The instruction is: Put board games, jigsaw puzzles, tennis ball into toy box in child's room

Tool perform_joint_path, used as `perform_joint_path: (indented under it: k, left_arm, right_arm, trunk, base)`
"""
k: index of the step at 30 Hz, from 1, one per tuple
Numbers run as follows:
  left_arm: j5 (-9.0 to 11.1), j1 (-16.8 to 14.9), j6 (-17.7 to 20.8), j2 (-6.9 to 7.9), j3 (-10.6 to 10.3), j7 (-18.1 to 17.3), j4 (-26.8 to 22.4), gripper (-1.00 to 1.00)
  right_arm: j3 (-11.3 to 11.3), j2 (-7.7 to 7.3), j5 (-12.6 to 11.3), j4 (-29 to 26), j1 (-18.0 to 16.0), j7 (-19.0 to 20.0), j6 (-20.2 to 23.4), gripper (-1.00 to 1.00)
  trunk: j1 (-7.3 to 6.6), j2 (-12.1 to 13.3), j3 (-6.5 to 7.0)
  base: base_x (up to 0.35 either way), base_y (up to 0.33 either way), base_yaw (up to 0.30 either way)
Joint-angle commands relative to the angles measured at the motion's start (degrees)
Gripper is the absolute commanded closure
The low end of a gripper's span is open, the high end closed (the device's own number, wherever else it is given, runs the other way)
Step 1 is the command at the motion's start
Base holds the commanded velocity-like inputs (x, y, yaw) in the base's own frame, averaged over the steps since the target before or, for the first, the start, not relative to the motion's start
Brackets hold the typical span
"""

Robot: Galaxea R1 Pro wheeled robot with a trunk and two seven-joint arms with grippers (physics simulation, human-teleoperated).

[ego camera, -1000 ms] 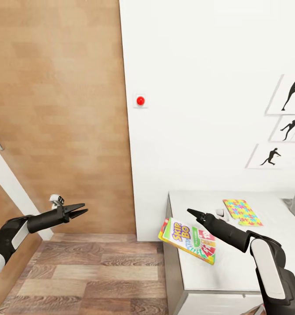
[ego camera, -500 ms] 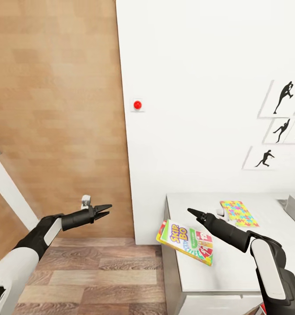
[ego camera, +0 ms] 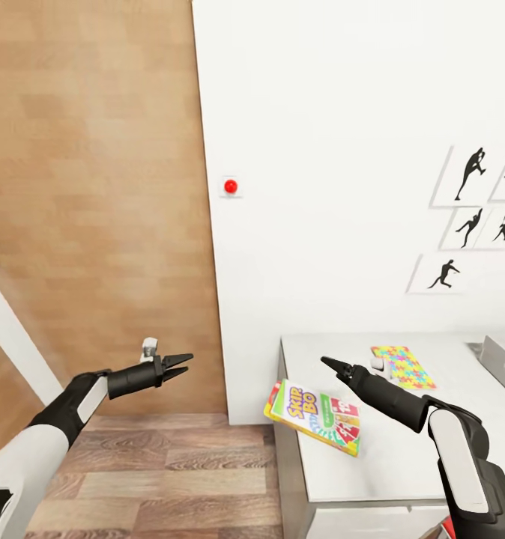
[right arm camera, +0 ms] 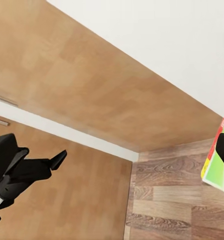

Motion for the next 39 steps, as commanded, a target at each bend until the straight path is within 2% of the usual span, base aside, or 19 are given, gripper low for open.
perform_joint_path:
  k: [1,21,31,39]
  left_arm:
    - [0.24,-0.04,0.48,0.10,-0.04,-0.15,-0.01,-1.00]
    - [0.42,0.03,0.50,2.40,-0.09,-0.46,0.02,-1.00]
    - [0.25,0.05,0.52,2.63,-0.06,-0.43,-0.04,-1.00]
    - [0.27,0.05,0.82,4.60,-0.09,-0.55,-0.04,-1.00]
  right_arm:
    - [-0.11,0.03,0.54,0.00,-0.07,0.59,0.21,-1.00]
    - [-0.77,0.03,0.40,0.00,-0.07,0.58,0.36,-1.00]
    - [-0.79,0.03,0.40,0.00,-0.07,0.58,0.36,-1.00]
    - [-0.79,0.03,0.40,-0.01,-0.07,0.58,0.44,-1.00]
  trunk:
    - [0.04,-0.12,-0.03]
    - [0.04,-0.12,1.75]
    - [0.04,-0.12,2.64]
    - [0.04,-0.12,3.36]
  base:
    - [0.000,0.000,-0.061]
    - [0.000,-0.003,-0.061]
    - [0.000,-0.217,-0.061]
    - [0.000,-0.055,-0.061]
